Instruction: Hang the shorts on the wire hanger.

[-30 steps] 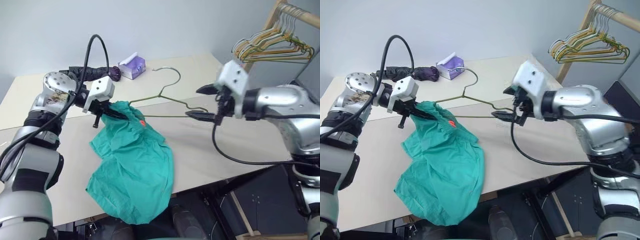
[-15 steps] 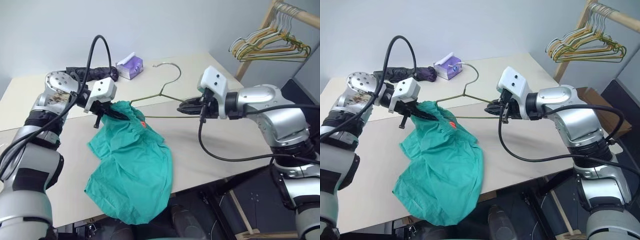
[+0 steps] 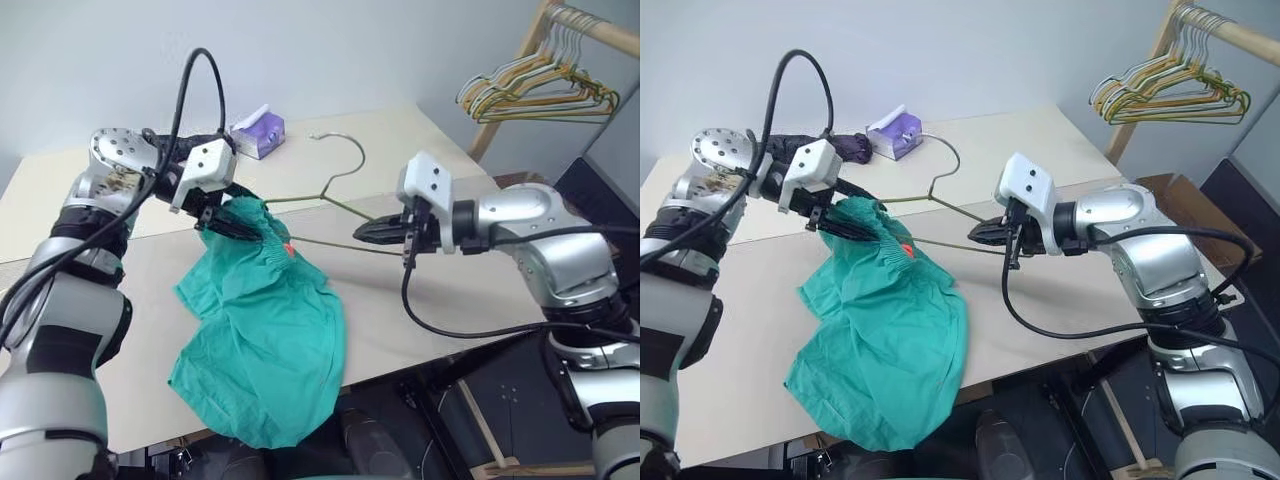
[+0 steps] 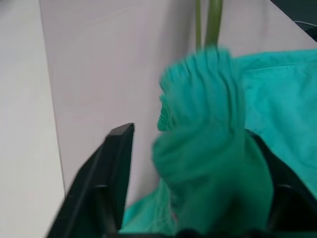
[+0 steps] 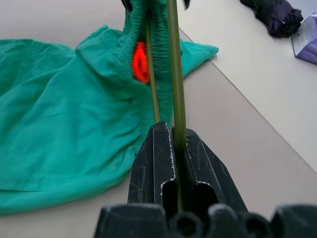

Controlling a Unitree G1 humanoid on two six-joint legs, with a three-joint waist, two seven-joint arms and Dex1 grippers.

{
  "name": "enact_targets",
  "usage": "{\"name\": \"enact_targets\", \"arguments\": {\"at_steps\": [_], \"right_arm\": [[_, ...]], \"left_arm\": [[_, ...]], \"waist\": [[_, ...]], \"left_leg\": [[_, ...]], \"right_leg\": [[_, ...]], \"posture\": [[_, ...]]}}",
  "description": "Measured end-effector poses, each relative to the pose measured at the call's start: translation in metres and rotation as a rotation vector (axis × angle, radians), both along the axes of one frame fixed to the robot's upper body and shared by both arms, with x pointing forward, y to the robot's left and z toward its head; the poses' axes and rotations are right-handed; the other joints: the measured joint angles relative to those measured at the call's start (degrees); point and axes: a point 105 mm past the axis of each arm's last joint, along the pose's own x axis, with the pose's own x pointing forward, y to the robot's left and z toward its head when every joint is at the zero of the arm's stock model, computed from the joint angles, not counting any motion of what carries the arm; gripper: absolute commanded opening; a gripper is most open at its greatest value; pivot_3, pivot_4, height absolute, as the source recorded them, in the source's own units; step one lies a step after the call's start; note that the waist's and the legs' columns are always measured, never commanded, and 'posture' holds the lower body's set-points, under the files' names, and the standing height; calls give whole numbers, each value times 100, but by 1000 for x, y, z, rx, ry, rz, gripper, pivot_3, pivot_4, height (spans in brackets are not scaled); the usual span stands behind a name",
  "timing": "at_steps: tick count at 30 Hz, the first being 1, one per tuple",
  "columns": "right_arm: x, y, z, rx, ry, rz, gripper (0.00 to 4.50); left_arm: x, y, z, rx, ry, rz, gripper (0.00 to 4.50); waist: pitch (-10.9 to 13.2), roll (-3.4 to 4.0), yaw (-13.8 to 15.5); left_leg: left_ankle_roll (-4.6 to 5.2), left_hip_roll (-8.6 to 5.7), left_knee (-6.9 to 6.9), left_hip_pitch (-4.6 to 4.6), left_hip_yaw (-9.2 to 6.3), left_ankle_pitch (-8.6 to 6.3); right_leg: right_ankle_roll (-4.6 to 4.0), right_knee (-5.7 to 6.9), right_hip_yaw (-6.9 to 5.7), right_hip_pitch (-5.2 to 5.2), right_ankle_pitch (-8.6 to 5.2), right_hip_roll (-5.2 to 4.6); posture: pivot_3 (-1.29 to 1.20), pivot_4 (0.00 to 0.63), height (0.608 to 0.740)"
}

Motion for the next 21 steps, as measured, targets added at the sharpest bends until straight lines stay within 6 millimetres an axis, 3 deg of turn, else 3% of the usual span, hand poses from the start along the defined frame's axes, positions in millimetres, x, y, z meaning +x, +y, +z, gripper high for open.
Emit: {"name": "enact_targets", "arguments": {"at_steps": [2, 7, 12, 16, 18, 21], "right_arm": [[-2, -2, -3, 23, 4, -9, 0], [-7, 2, -8, 56, 11, -11, 0], [-8, 2, -7, 91, 4, -27, 0], [-11, 4, -6, 102, 7, -21, 0], [-11, 3, -4, 103, 2, -23, 0], [-12, 3, -4, 105, 6, -25, 0]], "left_arm": [[1, 11, 11, 13, -30, 35, 4494], [-2, 36, 31, 47, -95, 101, 4494], [-8, 56, 27, 148, -106, 125, 4494], [-9, 71, 5, 235, -87, 136, 4494], [-9, 72, -9, 253, -56, 134, 4104], [-7, 67, -13, 254, -57, 117, 3216]], "waist": [[0, 0, -10], [0, 1, 16], [0, 1, 44], [0, 1, 79], [0, 0, 103], [0, 0, 162]], "left_leg": [[0, 1, -1, 0, 0, 0], [0, 0, 0, 4, 0, 0], [0, 1, 0, 2, 1, 0], [0, 1, 0, 3, 1, 0], [0, 1, 1, 0, 1, 0], [0, 1, 1, -3, 1, 0]], "right_leg": [[0, 0, 1, -1, 0, 2], [1, 1, 1, 3, -1, -1], [1, 0, 0, 2, -1, 0], [1, 1, 0, 2, -1, 0], [1, 2, -1, 1, -1, 0], [1, -1, -1, -1, -1, 0]], "posture": [[-154, 26, 740], [-159, 31, 740], [-164, 34, 740], [-170, 35, 740], [-170, 35, 740], [-172, 35, 740]]}}
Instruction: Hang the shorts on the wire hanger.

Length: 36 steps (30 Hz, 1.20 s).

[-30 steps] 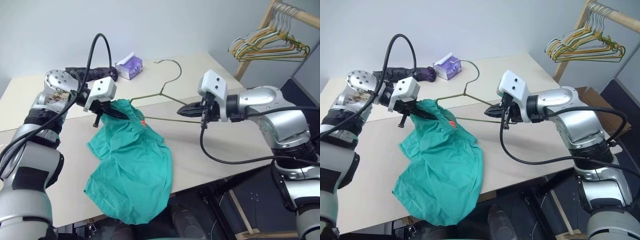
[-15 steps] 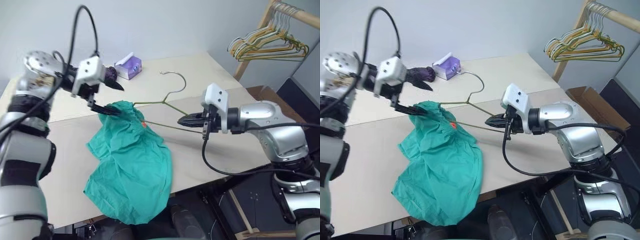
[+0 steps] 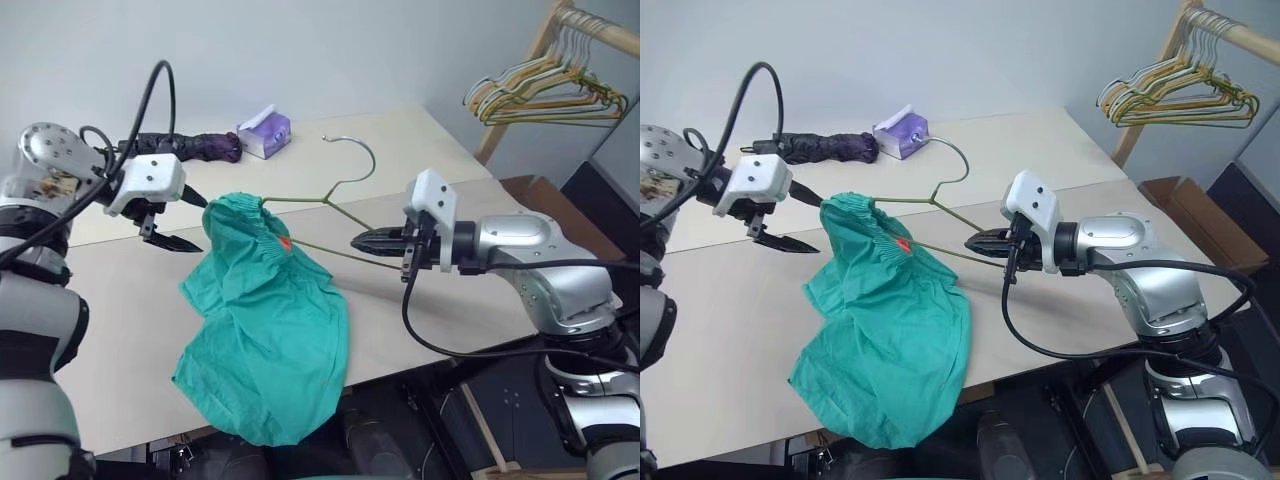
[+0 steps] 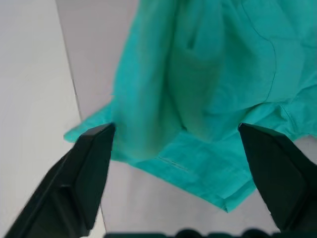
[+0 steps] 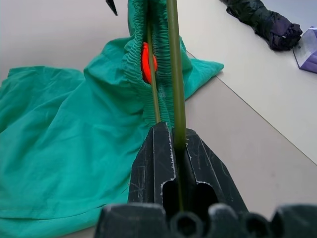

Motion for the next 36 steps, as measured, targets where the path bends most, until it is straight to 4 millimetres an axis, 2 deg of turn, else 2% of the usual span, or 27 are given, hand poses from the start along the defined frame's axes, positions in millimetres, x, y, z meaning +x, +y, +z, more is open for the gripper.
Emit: {"name": "enact_targets", "arguments": {"at_steps": [5, 10, 18, 25, 30, 33, 36], "right_arm": [[-1, 0, 1, 14, 9, 8, 0], [-1, -3, 4, 19, 6, 0, 0], [-2, -7, 4, 4, 3, -10, 0], [0, -14, -13, -85, 19, -37, 0], [-3, -7, -23, -103, 37, -15, 0], [-1, -2, -31, -139, 19, -25, 0], [0, 7, -32, -102, 21, -21, 0]], "left_arm": [[3, -8, -4, -40, -2, -12, 1640], [4, -5, -5, -57, -1, 9, 55], [4, -2, -2, -15, -18, 5, 24], [7, -11, 22, -3, -85, -31, 24], [5, -23, 27, -9, -100, -89, 24], [2, -24, 31, -17, -103, -100, 24], [0, -26, 34, -33, -101, -110, 24]], "waist": [[0, 0, 4], [0, 0, -21], [0, 0, -13], [-1, -1, -1], [-1, -1, -11], [-1, -1, -15], [-1, -1, -2]], "left_leg": [[0, -1, 0, 0, 0, 0], [0, 0, 0, 1, 0, 0], [0, -1, 1, 1, -1, 0], [0, 0, 1, 2, -1, 0], [0, 0, 0, 1, -1, 0], [0, 0, 1, 1, 0, 0], [0, 0, 1, 2, -1, 0]], "right_leg": [[0, 1, 0, 2, 0, 0], [0, 2, 0, 1, 0, 0], [0, 2, 0, 2, 1, 0], [0, 2, -1, 2, 0, 0], [0, 3, 1, 1, 0, 0], [0, 4, 1, 0, 0, 0], [0, 5, 0, 1, 0, 0]], "posture": [[-179, 36, 740], [-179, 36, 740], [-169, 29, 740], [-156, 22, 740], [-154, 18, 740], [-152, 17, 740], [-154, 15, 740]]}}
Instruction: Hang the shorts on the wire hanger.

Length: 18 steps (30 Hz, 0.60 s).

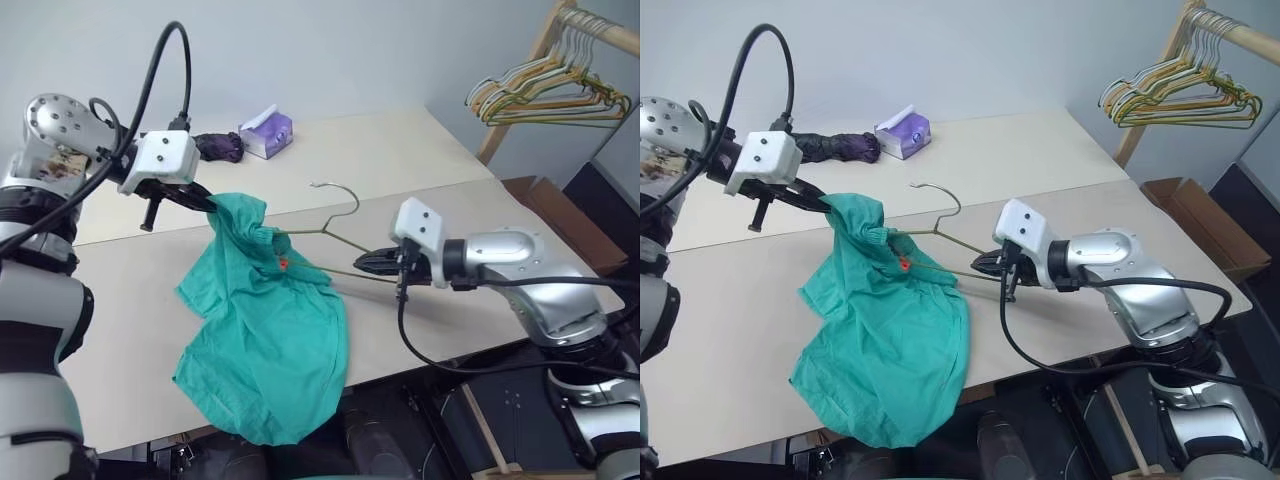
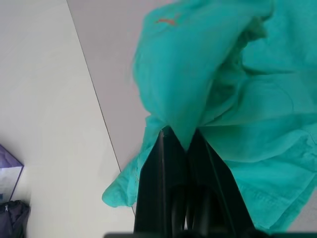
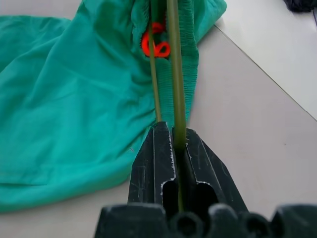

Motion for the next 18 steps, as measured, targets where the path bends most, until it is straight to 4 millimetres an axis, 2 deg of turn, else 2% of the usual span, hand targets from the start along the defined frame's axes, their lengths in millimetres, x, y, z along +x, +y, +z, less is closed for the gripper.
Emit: {"name": "enact_targets", "arguments": {"at_steps": [4, 10, 13, 18], "right_arm": [[3, 3, -2, -8, -23, -20, 0], [1, 6, -18, -50, -23, -18, 0], [0, 9, -17, -42, -32, -13, 0], [0, 26, -7, 88, -23, -6, 0]], "left_arm": [[-1, -2, 2, 0, 11, -4, 24], [-1, -4, 11, -4, -10, -9, 24], [-1, -4, 10, 1, -5, -8, 24], [-2, -3, 11, -3, -6, -12, 24]], "waist": [[0, 0, 15], [-2, -1, 26], [-3, -2, 12], [-4, -3, 14]], "left_leg": [[0, 0, 2, -2, 0, 0], [0, -1, 3, -2, 0, 0], [0, 1, 3, 0, 0, 0], [0, 0, 3, -1, -1, 0]], "right_leg": [[0, -2, -1, -1, 0, -1], [1, -1, -1, -1, 0, -1], [0, 0, -1, -1, 0, 1], [0, 1, -1, 0, 0, 0]], "posture": [[-150, 12, 740], [-145, 7, 740], [-141, 6, 740], [-138, 7, 740]]}}
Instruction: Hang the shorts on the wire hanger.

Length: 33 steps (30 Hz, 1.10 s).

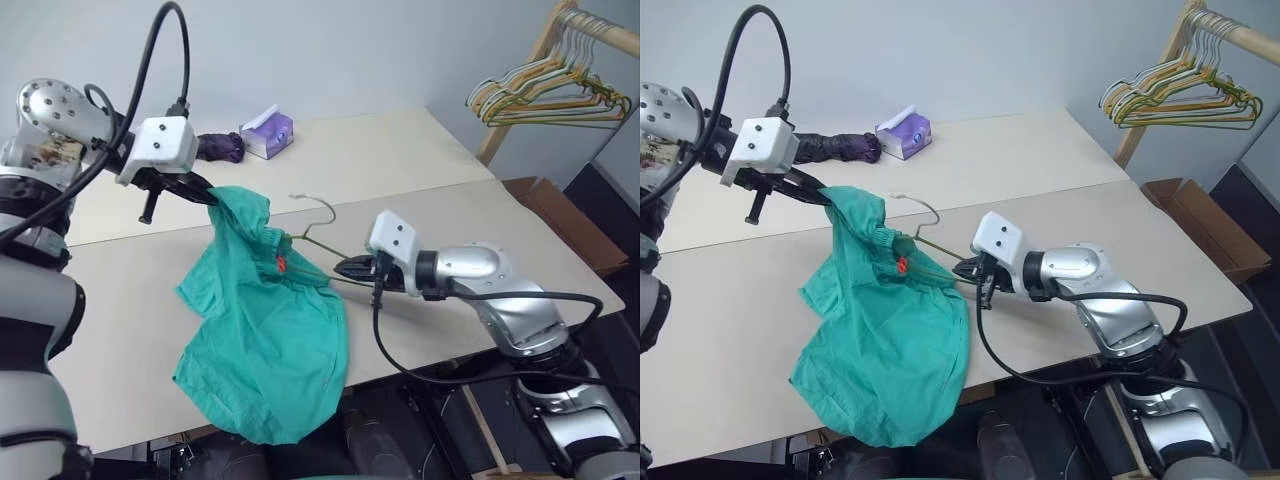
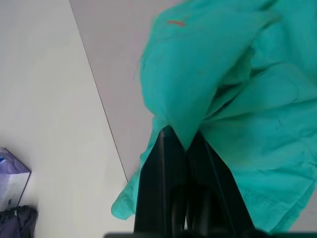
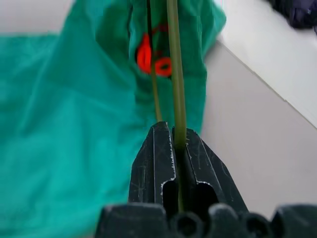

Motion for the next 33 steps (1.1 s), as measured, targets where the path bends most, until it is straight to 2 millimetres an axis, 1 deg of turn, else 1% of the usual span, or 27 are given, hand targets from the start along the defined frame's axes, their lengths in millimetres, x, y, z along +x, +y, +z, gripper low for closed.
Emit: {"name": "enact_targets", "arguments": {"at_steps": [6, 7, 9, 12, 13, 17, 20, 21, 23, 25, 27, 29, 33], "right_arm": [[1, -2, 8, 63, 12, -15, 0], [1, -2, 9, 68, 14, -14, 0], [0, -4, 9, 69, 18, -12, 0], [-1, -9, 11, 66, 21, -18, 0], [-2, -11, 12, 64, 23, -13, 0], [-2, -16, 13, 52, 22, -11, 0], [-2, -24, 14, 29, 19, -18, 0], [-2, -25, 14, 22, 20, -18, 0], [-3, -28, 14, 5, 22, -14, 0], [-3, -32, 14, -15, 22, -9, 0], [-4, -34, 15, -30, 22, 0, 0], [-3, -34, 19, -39, 14, 13, 0], [-1, -31, 33, -48, -23, 40, 0]], "left_arm": [[-2, 7, 0, 27, 1, 16, 24], [-2, 9, -2, 42, 4, 21, 220], [-2, 14, -5, 64, 12, 40, 677], [-1, 21, -8, 84, 18, 64, 1590], [-1, 22, -8, 87, 17, 68, 1980], [-2, 28, -9, 105, 20, 90, 3309], [-3, 36, -3, 121, 3, 112, 4300], [-4, 37, 0, 122, -6, 115, 4431], [-4, 37, 7, 120, -27, 115, 4431], [-4, 32, 13, 75, -36, 107, 4431], [-3, 20, 20, 20, -41, 77, 4431], [-4, 4, 26, -20, -50, 18, 4431], [0, -23, 15, -30, -20, -75, 4431]], "waist": [[-4, -6, 12], [-5, -6, 11], [-6, -6, 8], [-6, -6, 8], [-6, -7, 9], [-6, -7, 2], [-6, -7, 7], [-6, -7, 10], [-6, -7, 20], [-6, -7, 41], [-6, -7, 68], [-6, -7, 99], [-11, -3, 140]], "left_leg": [[0, 0, 0, -1, -1, 0], [0, 0, 1, 0, -1, 0], [0, 0, 1, 0, -1, 0], [0, 1, 1, -1, -1, 0], [0, 1, 1, -1, -1, 0], [0, 1, 1, 0, 0, 0], [0, 1, 1, -1, 0, 0], [0, 1, 1, -1, 0, 0], [0, 1, 1, -1, 0, 0], [0, 1, 1, 0, 0, 0], [0, 2, 1, -1, 0, 0], [0, 2, 1, 0, 1, 0], [0, 1, 3, 0, 1, 0]], "right_leg": [[0, 0, -3, 1, 0, 0], [0, 0, -3, 1, 0, 0], [0, 0, -3, 1, 0, 0], [0, -1, -3, 0, 0, 0], [0, -1, -3, 1, 0, 0], [0, 0, -2, 0, 0, 0], [0, -1, -2, 0, 0, 0], [0, -1, -2, 0, 0, 0], [1, -1, -2, 1, -1, 0], [1, -1, -2, 0, -1, 0], [1, -1, -2, 1, -1, 0], [2, -1, -2, 1, -1, -1], [1, -1, -2, 1, -1, 0]], "posture": [[-143, 8, 740], [-148, 7, 740], [-150, 7, 740], [-152, 9, 740], [-152, 9, 740], [-146, 16, 740], [-146, 18, 740], [-146, 19, 740], [-146, 20, 740], [-145, 17, 740], [-147, 14, 740], [-150, 7, 740], [-170, 0, 740]]}}
